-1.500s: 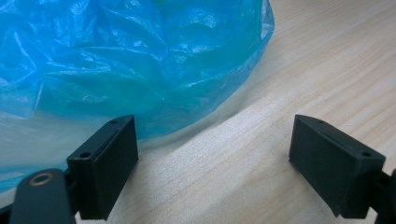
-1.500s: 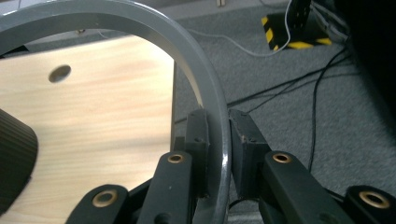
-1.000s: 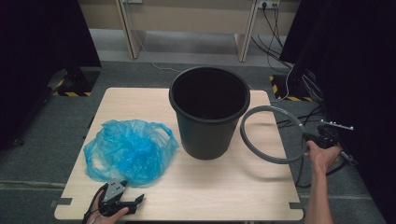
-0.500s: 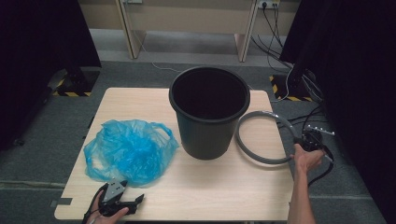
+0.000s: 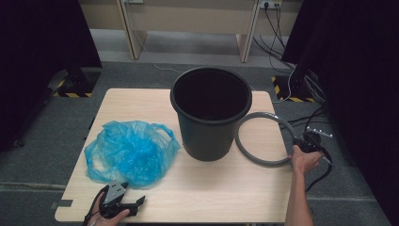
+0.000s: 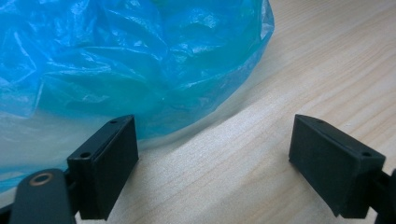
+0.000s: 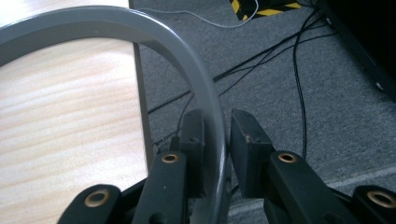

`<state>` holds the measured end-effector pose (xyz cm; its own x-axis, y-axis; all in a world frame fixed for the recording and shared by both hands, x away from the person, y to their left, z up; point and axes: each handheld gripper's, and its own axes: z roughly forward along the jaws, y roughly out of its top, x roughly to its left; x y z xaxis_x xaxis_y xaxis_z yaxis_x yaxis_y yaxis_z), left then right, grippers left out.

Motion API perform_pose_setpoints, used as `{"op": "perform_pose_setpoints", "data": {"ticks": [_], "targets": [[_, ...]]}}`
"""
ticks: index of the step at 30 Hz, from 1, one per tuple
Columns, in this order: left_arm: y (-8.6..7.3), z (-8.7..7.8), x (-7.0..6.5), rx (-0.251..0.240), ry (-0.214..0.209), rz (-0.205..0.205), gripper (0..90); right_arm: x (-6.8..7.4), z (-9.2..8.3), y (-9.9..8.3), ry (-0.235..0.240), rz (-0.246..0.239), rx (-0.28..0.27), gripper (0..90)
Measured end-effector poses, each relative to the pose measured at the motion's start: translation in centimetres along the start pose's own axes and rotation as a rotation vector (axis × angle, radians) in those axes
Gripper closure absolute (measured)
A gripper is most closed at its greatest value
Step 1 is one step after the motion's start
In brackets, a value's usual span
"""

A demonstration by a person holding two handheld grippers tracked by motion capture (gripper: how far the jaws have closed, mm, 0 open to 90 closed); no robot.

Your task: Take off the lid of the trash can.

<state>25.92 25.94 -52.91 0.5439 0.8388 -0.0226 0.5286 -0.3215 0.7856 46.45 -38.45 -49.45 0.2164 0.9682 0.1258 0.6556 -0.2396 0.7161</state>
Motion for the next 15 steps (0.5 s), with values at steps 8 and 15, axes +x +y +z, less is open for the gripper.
{"op": "perform_pose_setpoints", "data": {"ticks": [8, 15], "targets": [[0.0, 0.0, 0.0, 0.000, 0.000, 0.000, 14.7, 1.1, -2.5, 1.7, 0.056, -0.020, -0.105, 55.9], [0.0, 0.0, 0.0, 0.003, -0.001, 0.001, 14.7, 3.5, -6.0, 2.1, 0.199, -0.106, -0.150, 40.4]]}}
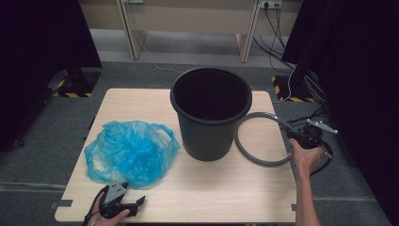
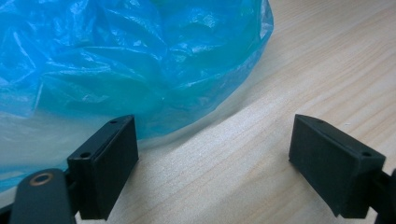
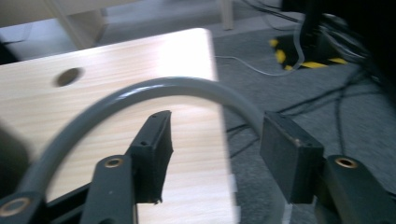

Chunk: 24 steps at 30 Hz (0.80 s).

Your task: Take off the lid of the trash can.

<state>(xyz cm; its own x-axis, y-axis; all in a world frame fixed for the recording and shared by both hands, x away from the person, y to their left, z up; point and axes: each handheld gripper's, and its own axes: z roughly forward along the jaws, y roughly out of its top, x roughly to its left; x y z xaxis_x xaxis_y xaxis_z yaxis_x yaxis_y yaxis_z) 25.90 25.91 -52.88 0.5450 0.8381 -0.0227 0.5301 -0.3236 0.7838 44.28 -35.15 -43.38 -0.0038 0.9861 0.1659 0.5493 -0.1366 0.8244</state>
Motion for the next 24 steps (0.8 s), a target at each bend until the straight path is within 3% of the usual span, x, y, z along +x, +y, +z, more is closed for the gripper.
{"op": "perform_pose_setpoints", "data": {"ticks": [1, 8, 24], "targets": [[0.0, 0.0, 0.0, 0.001, 0.000, 0.001, 14.7, 0.7, -0.5, 0.0, 0.030, -0.014, 0.021, 35.9], [0.0, 0.0, 0.0, 0.000, 0.000, 0.000, 14.6, 2.2, -1.7, -0.9, 0.086, -0.055, 0.013, 24.1], [0.0, 0.0, 0.0, 0.001, 0.001, -0.001, 14.7, 6.3, -5.6, -6.4, 0.159, -0.205, 0.029, 20.8]]}}
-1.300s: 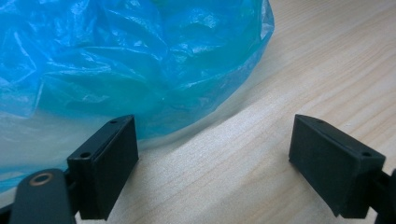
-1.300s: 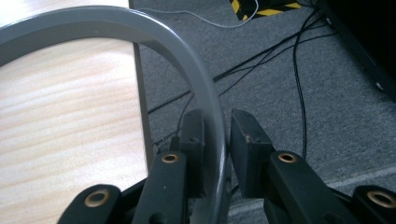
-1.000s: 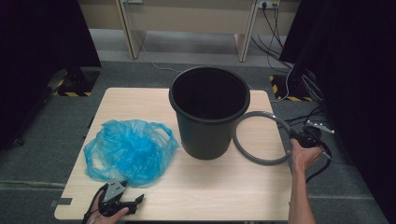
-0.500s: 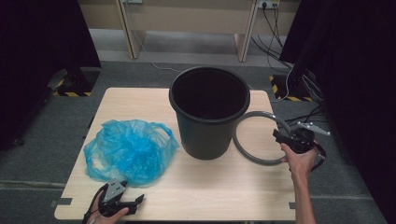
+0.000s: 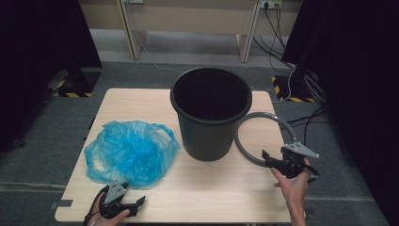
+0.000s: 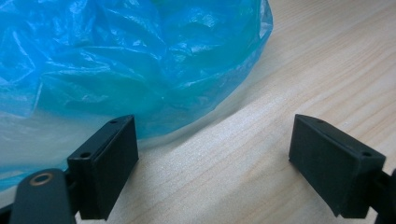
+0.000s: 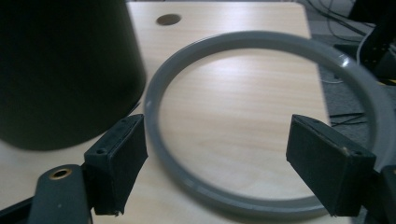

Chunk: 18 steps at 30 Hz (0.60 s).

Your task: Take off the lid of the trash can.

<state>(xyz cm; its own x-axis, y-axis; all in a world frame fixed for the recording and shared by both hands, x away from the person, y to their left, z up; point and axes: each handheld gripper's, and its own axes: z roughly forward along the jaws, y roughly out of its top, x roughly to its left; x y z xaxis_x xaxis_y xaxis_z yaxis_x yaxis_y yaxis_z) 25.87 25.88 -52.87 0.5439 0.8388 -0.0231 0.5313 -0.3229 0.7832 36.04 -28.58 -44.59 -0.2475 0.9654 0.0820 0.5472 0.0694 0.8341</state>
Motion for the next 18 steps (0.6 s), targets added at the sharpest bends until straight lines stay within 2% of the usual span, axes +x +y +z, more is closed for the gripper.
{"op": "perform_pose_setpoints", "data": {"ticks": [5, 7, 9, 12, 18], "targets": [[0.0, 0.0, 0.0, -0.001, -0.002, 0.000, 14.6, 1.4, -0.5, -1.7, 0.039, 0.004, 0.002, 19.4], [0.0, 0.0, 0.0, -0.001, -0.003, 0.001, 14.7, 2.0, -0.4, -2.4, 0.055, -0.019, 0.030, 19.3], [0.0, 0.0, 0.0, -0.002, -0.004, 0.002, 14.6, 2.7, -0.5, -3.2, 0.070, -0.017, 0.038, 19.2], [0.0, 0.0, 0.0, -0.002, -0.004, 0.003, 14.6, 3.4, -0.4, -4.1, 0.080, -0.050, 0.055, 19.2], [-0.1, 0.0, 0.0, -0.002, -0.005, 0.004, 14.6, 4.9, -0.3, -5.8, 0.106, -0.074, 0.095, 19.1]]}}
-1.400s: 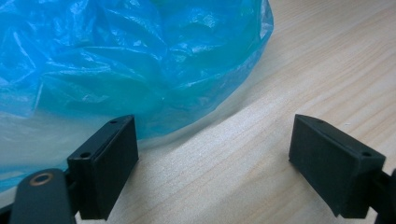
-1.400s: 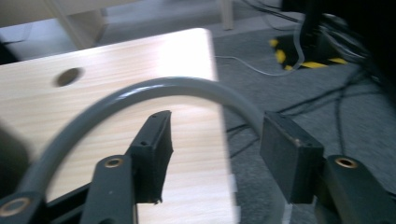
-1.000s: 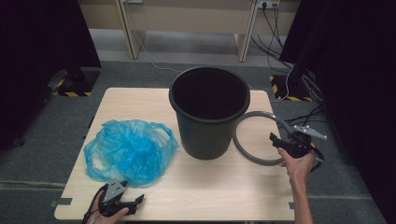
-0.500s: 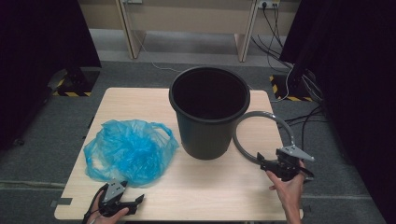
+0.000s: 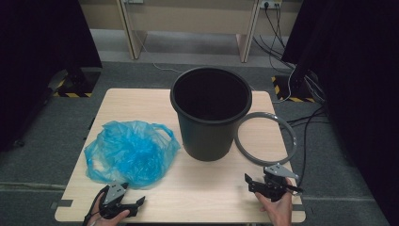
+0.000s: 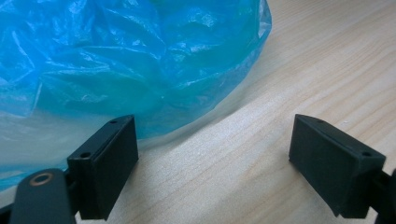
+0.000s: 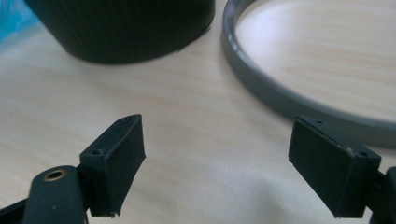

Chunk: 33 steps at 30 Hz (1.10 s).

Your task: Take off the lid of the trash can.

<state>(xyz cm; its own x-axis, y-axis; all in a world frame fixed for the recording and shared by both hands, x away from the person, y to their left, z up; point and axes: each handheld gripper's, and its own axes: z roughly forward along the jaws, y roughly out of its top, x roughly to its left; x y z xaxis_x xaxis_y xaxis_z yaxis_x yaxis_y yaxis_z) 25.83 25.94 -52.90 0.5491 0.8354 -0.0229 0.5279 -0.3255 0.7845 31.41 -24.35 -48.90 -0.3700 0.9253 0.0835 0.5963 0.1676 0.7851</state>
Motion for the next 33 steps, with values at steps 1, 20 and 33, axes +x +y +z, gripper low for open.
{"op": "perform_pose_setpoints", "data": {"ticks": [1, 20, 33], "targets": [[0.0, 0.0, 0.0, 0.000, 0.000, 0.000, 14.6, 0.2, 0.1, -0.3, -0.002, -0.010, 0.007, 19.0], [0.0, 0.0, 0.0, 0.001, 0.003, -0.004, 14.6, 1.3, 0.6, -3.1, -0.025, -0.084, 0.095, 15.2], [0.0, 0.0, 0.0, -0.001, 0.001, -0.001, 14.6, 1.5, 0.4, -3.7, -0.024, -0.093, 0.073, 12.3]]}}
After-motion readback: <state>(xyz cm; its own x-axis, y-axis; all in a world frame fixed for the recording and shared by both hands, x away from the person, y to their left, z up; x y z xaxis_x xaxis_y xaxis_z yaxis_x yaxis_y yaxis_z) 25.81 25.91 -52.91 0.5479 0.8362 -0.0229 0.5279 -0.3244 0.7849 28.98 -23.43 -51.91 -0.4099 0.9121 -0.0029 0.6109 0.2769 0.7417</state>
